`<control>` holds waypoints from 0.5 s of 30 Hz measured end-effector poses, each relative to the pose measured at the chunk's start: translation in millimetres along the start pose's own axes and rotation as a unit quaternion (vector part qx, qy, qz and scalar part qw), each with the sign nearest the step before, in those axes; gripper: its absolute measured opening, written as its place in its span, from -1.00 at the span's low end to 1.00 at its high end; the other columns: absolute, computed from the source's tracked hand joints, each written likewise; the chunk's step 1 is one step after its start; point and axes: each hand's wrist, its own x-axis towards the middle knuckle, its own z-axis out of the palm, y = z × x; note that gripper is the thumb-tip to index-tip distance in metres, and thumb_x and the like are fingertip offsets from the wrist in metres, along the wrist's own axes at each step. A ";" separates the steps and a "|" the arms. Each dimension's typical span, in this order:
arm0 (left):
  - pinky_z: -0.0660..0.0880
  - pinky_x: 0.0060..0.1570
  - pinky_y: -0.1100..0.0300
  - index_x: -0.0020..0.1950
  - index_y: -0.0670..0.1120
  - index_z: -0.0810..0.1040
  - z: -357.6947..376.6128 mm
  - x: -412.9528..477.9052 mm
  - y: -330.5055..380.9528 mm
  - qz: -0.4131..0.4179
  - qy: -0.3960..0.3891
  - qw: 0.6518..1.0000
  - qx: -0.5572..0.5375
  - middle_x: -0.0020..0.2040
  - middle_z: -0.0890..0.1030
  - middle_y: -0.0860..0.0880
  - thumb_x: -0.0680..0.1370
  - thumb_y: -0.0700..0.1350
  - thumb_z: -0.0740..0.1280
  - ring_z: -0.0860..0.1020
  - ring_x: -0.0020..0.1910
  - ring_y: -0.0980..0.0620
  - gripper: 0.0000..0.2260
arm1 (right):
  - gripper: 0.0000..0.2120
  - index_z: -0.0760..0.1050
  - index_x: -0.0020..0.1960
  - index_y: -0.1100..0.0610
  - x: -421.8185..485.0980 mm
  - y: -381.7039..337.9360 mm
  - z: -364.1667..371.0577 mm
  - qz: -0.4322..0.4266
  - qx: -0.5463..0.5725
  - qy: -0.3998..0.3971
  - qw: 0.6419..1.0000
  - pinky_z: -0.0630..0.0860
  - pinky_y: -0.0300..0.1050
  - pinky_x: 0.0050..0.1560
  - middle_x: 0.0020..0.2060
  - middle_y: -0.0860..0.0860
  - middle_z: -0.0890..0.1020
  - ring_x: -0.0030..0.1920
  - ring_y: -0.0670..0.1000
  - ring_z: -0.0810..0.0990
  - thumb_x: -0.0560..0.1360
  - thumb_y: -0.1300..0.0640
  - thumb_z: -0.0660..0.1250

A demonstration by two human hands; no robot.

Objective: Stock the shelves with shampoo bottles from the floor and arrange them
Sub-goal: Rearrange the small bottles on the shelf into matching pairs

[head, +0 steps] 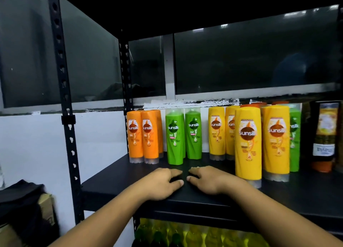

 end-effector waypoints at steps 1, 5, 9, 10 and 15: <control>0.24 0.48 0.24 0.60 0.03 0.31 1.1 -3.6 7.0 0.012 -0.002 1.000 0.000 0.58 0.35 0.04 0.68 0.13 0.21 0.32 0.54 0.06 -0.51 | -0.45 0.26 0.57 0.06 -14.9 2.4 -3.2 -0.006 -0.004 -0.001 1.000 0.18 -0.11 0.52 0.56 -0.01 0.27 0.55 0.04 0.24 0.66 -0.17 0.08; 0.09 0.45 0.36 0.61 0.01 0.30 10.6 -6.8 32.3 0.054 -0.018 0.998 -0.001 0.60 0.29 0.07 0.70 0.11 0.17 0.22 0.58 0.12 -0.52 | -0.50 0.30 0.54 0.02 -75.7 17.3 -16.4 -0.026 -0.013 0.011 1.000 0.21 -0.09 0.51 0.53 -0.03 0.34 0.52 0.00 0.28 0.67 -0.16 0.09; 0.05 0.52 0.29 0.62 0.01 0.27 22.9 1.4 58.9 0.087 -0.040 0.995 0.011 0.63 0.24 0.05 0.71 0.13 0.13 0.17 0.60 0.12 -0.51 | -0.51 0.28 0.56 0.00 -123.3 34.4 -26.4 -0.024 -0.016 0.020 0.999 0.17 -0.22 0.47 0.54 -0.09 0.31 0.53 -0.09 0.26 0.68 -0.13 0.10; 0.04 0.53 0.28 0.63 0.01 0.26 25.5 4.8 65.3 0.091 -0.045 0.995 0.011 0.63 0.23 0.05 0.71 0.14 0.13 0.17 0.60 0.12 -0.50 | -0.52 0.32 0.54 -0.01 -132.3 39.4 -28.2 -0.023 -0.022 0.029 0.999 0.20 -0.21 0.45 0.52 -0.09 0.35 0.50 -0.09 0.30 0.67 -0.13 0.11; 0.05 0.46 0.34 0.64 0.00 0.22 30.8 23.4 86.0 0.086 -0.062 0.994 0.020 0.63 0.20 0.06 0.70 0.17 0.13 0.18 0.60 0.10 -0.46 | -0.64 0.51 0.37 -0.03 -169.9 68.7 -38.4 0.022 -0.016 0.063 0.998 0.46 -0.04 0.31 0.28 -0.09 0.61 0.26 -0.06 0.55 0.65 -0.11 0.16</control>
